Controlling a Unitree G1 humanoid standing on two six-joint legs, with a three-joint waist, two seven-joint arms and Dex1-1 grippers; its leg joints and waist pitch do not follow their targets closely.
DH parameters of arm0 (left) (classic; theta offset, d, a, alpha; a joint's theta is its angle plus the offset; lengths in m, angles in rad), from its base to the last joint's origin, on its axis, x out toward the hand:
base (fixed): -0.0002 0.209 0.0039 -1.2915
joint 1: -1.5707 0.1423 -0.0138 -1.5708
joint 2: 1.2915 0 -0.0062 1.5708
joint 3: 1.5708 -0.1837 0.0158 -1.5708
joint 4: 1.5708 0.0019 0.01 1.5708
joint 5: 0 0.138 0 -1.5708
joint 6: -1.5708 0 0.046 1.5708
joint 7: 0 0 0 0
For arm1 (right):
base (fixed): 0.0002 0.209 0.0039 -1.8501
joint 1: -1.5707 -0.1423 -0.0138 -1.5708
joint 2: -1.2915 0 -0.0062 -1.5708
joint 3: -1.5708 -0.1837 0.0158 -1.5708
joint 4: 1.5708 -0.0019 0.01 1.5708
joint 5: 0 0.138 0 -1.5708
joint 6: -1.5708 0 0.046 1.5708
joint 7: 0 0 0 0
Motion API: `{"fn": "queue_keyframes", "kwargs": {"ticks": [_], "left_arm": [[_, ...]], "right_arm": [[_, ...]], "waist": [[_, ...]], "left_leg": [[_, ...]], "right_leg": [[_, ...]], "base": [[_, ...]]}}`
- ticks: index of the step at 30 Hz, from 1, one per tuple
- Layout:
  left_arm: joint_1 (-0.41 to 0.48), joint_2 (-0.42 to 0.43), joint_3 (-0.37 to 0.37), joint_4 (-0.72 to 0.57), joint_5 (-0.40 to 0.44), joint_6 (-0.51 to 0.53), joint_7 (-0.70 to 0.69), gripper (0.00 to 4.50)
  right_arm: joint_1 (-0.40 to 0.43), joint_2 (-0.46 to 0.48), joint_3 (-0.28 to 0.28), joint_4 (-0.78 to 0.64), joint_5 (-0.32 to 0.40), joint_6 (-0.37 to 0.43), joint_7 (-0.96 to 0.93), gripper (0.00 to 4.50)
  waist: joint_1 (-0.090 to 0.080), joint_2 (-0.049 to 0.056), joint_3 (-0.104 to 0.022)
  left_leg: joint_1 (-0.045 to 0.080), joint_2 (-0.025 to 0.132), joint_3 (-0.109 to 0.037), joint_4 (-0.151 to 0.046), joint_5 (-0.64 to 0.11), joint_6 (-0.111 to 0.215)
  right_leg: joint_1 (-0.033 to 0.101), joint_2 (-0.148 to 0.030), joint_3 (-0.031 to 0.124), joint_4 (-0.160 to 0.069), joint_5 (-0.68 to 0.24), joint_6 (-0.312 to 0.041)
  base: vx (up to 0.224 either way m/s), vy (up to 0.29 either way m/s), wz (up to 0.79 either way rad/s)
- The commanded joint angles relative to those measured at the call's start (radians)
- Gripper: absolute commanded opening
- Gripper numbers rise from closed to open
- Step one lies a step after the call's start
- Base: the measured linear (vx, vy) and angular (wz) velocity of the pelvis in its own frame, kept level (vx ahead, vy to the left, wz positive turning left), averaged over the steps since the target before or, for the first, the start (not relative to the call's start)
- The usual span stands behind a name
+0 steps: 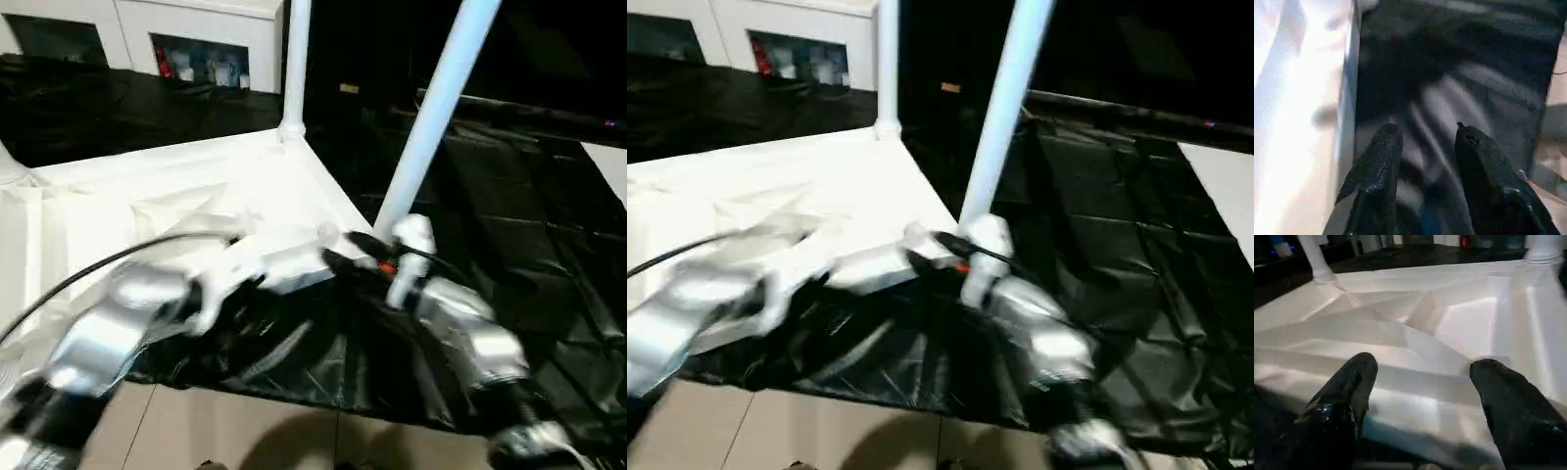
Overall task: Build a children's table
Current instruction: Rotate table base
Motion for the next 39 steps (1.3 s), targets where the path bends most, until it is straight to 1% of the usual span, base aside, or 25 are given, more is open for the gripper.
{"fn": "queue_keyframes", "kwargs": {"ticks": [1,2,4,5,7,8,9,10,14,16,20,22,23,24,25,27,28,29,30,33,34,35,37,38,39], "left_arm": [[0.024,0.001,0.027,-0.063,-0.003,0.034,0.024,2.33],[0.047,0.007,0.033,-0.097,-0.004,0.062,0.044,2.35],[0.095,-0.008,0.033,-0.168,0.006,0.111,0.102,2.44],[0.108,-0.022,0.035,-0.188,0.007,0.128,0.125,2.72],[0.127,-0.036,0.029,-0.198,0.026,0.131,0.161,2.76],[0.136,-0.034,0.021,-0.201,0.039,0.127,0.176,2.76],[0.142,-0.03,0.016,-0.202,0.046,0.125,0.186,2.94],[0.163,-0.038,0.015,-0.189,0.069,0.111,0.224,3.09],[0.173,-0.043,0.017,-0.168,0.092,0.093,0.26,3.26],[0.169,-0.052,0.026,-0.13,0.119,0.059,0.303,3.53],[0.159,-0.062,0.027,-0.096,0.137,0.032,0.373,3.82],[0.145,-0.078,0.035,-0.059,0.153,-0.012,0.419,4.02],[0.139,-0.087,0.04,-0.045,0.159,-0.028,0.441,4.06],[0.131,-0.104,0.049,-0.033,0.162,-0.054,0.468,4.25],[0.124,-0.124,0.061,-0.025,0.164,-0.079,0.499,4.25],[0.123,-0.142,0.072,-0.025,0.163,-0.087,0.522,4.42],[0.134,-0.187,0.102,-0.035,0.147,-0.099,0.566,4.46],[0.143,-0.213,0.12,-0.038,0.146,-0.104,0.601,4.48],[0.161,-0.255,0.154,-0.044,0.135,-0.121,0.651,4.48],[0.2,-0.347,0.233,-0.063,0.11,-0.188,0.772,4.48],[0.211,-0.376,0.259,-0.07,0.104,-0.209,0.817,4.48],[0.243,-0.436,0.317,-0.092,0.107,-0.245,0.927,4.48],[0.262,-0.45,0.332,-0.099,0.116,-0.267,0.967,4.5],[0.279,-0.46,0.343,-0.104,0.118,-0.293,0.989,4.5],[0.292,-0.471,0.352,-0.107,0.117,-0.316,1.004,4.5]], "right_arm": [[-0.042,0.022,0.001,0.065,-0.027,-0.024,-0.065,3.54],[-0.073,0.041,-0.002,0.113,-0.048,-0.041,-0.113,3.54],[-0.171,0.075,-0.056,0.265,-0.088,-0.094,-0.326,3.54],[-0.201,0.081,-0.08,0.312,-0.089,-0.111,-0.393,3.54],[-0.243,0.079,-0.118,0.372,-0.081,-0.127,-0.473,3.54],[-0.259,0.076,-0.129,0.396,-0.081,-0.141,-0.497,3.54],[-0.269,0.073,-0.135,0.413,-0.081,-0.15,-0.512,3.54],[-0.303,0.053,-0.155,0.468,-0.082,-0.178,-0.571,3.54],[-0.331,0.031,-0.168,0.516,-0.085,-0.2,-0.614,3.54],[-0.359,0.003,-0.186,0.567,-0.085,-0.222,-0.655,3.54],[-0.408,-0.038,-0.216,0.668,-0.098,-0.276,-0.725,3.54],[-0.431,-0.074,-0.234,0.699,-0.097,-0.287,-0.737,3.54],[-0.442,-0.088,-0.241,0.713,-0.094,-0.293,-0.737,3.54],[-0.45,-0.102,-0.246,0.723,-0.092,-0.298,-0.726,3.54],[-0.459,-0.116,-0.248,0.732,-0.091,-0.304,-0.711,3.54],[-0.463,-0.121,-0.245,0.737,-0.091,-0.306,-0.693,3.54],[-0.468,-0.128,-0.238,0.743,-0.093,-0.316,-0.636,3.54],[-0.468,-0.13,-0.237,0.742,-0.089,-0.318,-0.602,3.54],[-0.463,-0.13,-0.24,0.732,-0.077,-0.316,-0.541,3.54],[-0.434,-0.125,-0.231,0.693,-0.062,-0.314,-0.431,3.54],[-0.422,-0.123,-0.222,0.681,-0.063,-0.317,-0.401,3.54],[-0.367,-0.12,-0.189,0.622,-0.065,-0.319,-0.295,3.54],[-0.33,-0.122,-0.165,0.585,-0.08,-0.338,-0.275,3.8],[-0.299,-0.123,-0.152,0.552,-0.085,-0.348,-0.271,3.87],[-0.273,-0.124,-0.145,0.523,-0.084,-0.353,-0.268,3.9]], "waist": [[0.002,0.017,-0.047],[0.001,0.016,-0.047],[0.001,0.017,-0.044],[0.001,0.017,-0.046],[0.005,0.018,-0.046],[0.009,0.019,-0.048],[0.012,0.018,-0.05],[0.014,0.019,-0.052],[0.017,0.017,-0.053],[0.02,0.02,-0.056],[0.026,0.017,-0.057],[0.032,0.015,-0.057],[0.039,0.017,-0.058],[0.039,0.016,-0.059],[0.04,0.017,-0.059],[0.041,0.014,-0.061],[0.041,0.02,-0.06],[0.035,0.015,-0.06],[0.036,0.015,-0.062],[0.02,0.01,-0.063],[0.021,0.013,-0.066],[0.018,0.015,-0.066],[0.017,0.012,-0.066],[0.019,0.011,-0.068],[0.02,0.017,-0.067]], "left_leg": [[0.011,-0.007,0.016,-0.069,-0.272,-0.011],[0.013,-0.006,0.015,-0.071,-0.291,-0.023],[0.015,-0.006,0.011,-0.073,-0.31,-0.042],[0.016,-0.008,0.011,-0.071,-0.318,-0.053],[0.022,-0.011,0.014,-0.068,-0.33,-0.058],[0.019,-0.012,0.015,-0.067,-0.329,-0.054],[0.015,-0.014,0.014,-0.067,-0.317,-0.05],[0.014,-0.014,0.014,-0.066,-0.303,-0.048],[0.009,-0.018,0.017,-0.06,-0.283,-0.045],[0.01,-0.019,0.016,-0.059,-0.293,-0.046],[0.011,-0.02,0.019,-0.055,-0.29,-0.039],[0.01,-0.021,0.019,-0.054,-0.295,-0.037],[0.014,-0.02,0.02,-0.053,-0.296,-0.035],[0.013,-0.02,0.02,-0.052,-0.293,-0.035],[0.008,-0.021,0.019,-0.052,-0.287,-0.034],[0.001,-0.02,0.017,-0.05,-0.27,-0.032],[0.0,-0.021,0.015,-0.05,-0.273,-0.033],[-0.004,-0.02,0.015,-0.049,-0.29,-0.031],[-0.003,-0.02,0.016,-0.047,-0.293,-0.026],[-0.015,-0.019,0.013,-0.045,-0.292,0.001],[-0.013,-0.019,0.013,-0.044,-0.283,0.006],[-0.014,-0.019,0.013,-0.043,-0.263,0.015],[-0.018,-0.014,0.013,-0.041,-0.239,0.032],[-0.015,-0.016,0.015,-0.039,-0.222,0.046],[-0.014,-0.017,0.015,-0.039,-0.22,0.049]], "right_leg": [[0.048,-0.033,0.047,-0.064,-0.284,-0.19],[0.047,-0.035,0.046,-0.064,-0.308,-0.184],[0.044,-0.037,0.046,-0.064,-0.344,-0.171],[0.043,-0.034,0.046,-0.063,-0.351,-0.159],[0.038,-0.03,0.047,-0.065,-0.337,-0.147],[0.038,-0.028,0.047,-0.063,-0.321,-0.137],[0.044,-0.026,0.047,-0.061,-0.302,-0.129],[0.045,-0.026,0.047,-0.057,-0.276,-0.13],[0.046,-0.022,0.046,-0.052,-0.242,-0.134],[0.045,-0.022,0.046,-0.051,-0.245,-0.137],[0.045,-0.022,0.045,-0.05,-0.241,-0.139],[0.045,-0.021,0.044,-0.052,-0.257,-0.133],[0.043,-0.021,0.044,-0.052,-0.251,-0.132],[0.043,-0.021,0.044,-0.051,-0.245,-0.134],[0.047,-0.02,0.044,-0.048,-0.23,-0.135],[0.053,-0.022,0.042,-0.044,-0.212,-0.136],[0.052,-0.023,0.042,-0.043,-0.214,-0.137],[0.055,-0.023,0.04,-0.047,-0.229,-0.135],[0.055,-0.022,0.041,-0.047,-0.227,-0.137],[0.06,-0.023,0.04,-0.054,-0.232,-0.141],[0.059,-0.022,0.04,-0.052,-0.222,-0.146],[0.058,-0.021,0.04,-0.049,-0.204,-0.152],[0.063,-0.019,0.042,-0.051,-0.148,-0.159],[0.059,-0.016,0.041,-0.049,-0.138,-0.167],[0.058,-0.015,0.042,-0.049,-0.134,-0.168]], "base": [[0.0,0.0,0.0],[0.0,0.0,0.0],[0.0,0.0,0.0],[0.0,0.0,0.0],[0.0,0.0,0.0],[0.0,0.0,0.0],[0.0,0.0,0.0],[0.0,0.0,0.0],[0.0,0.0,0.0],[0.0,0.0,0.0],[0.0,0.0,0.0],[0.0,0.0,0.0],[0.0,0.0,0.0],[0.0,0.0,0.0],[0.0,0.0,0.0],[0.0,0.0,0.0],[0.0,0.0,0.0],[0.0,0.0,0.0],[0.0,0.0,0.0],[0.0,0.0,0.0],[0.0,0.0,0.0],[0.0,0.0,0.0],[0.0,0.0,0.0],[0.0,0.0,0.0],[0.0,0.0,0.0]]}}
